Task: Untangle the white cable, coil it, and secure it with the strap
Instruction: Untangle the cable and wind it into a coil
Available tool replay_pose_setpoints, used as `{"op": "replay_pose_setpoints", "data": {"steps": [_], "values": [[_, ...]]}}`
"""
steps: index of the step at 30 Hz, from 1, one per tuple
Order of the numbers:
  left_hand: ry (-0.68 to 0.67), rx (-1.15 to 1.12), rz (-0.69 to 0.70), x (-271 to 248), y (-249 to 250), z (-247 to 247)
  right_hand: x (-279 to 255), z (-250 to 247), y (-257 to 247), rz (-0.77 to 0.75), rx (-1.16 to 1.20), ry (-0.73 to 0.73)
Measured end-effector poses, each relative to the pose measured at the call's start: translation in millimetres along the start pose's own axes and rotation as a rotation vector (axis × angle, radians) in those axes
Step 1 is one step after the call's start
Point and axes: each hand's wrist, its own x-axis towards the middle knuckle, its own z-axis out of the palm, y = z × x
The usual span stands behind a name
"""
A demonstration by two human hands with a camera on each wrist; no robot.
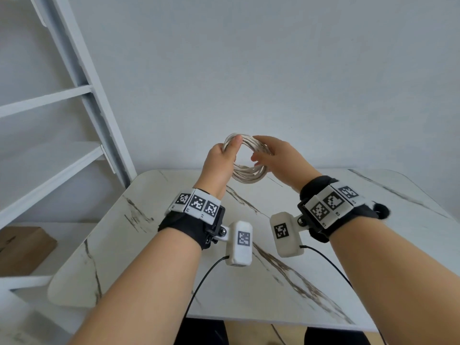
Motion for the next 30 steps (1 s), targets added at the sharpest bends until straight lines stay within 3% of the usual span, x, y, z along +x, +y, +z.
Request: {"op": "replay_pose_setpoints", "data": {"steps": [8, 13, 16, 23, 30], "values": [[-0.168, -0.258, -0.178, 18, -19, 17, 6, -4, 31, 0.024, 0.04, 0.077], [-0.32, -0.111, -0.221, 35, -30, 24, 12, -13, 55, 0.055, 0.008, -0.004], [-0.292, 0.05, -0.212, 41, -33, 38, 14, -15, 67, 0.063, -0.029, -0.029], [-0.271, -0.111, -0.272, 46, -47, 58, 15, -18, 82, 0.069, -0.016, -0.024], [-0.146, -0.087, -0.247, 43, -52, 73, 12, -16, 86, 0.079, 0.037, -0.014]]}}
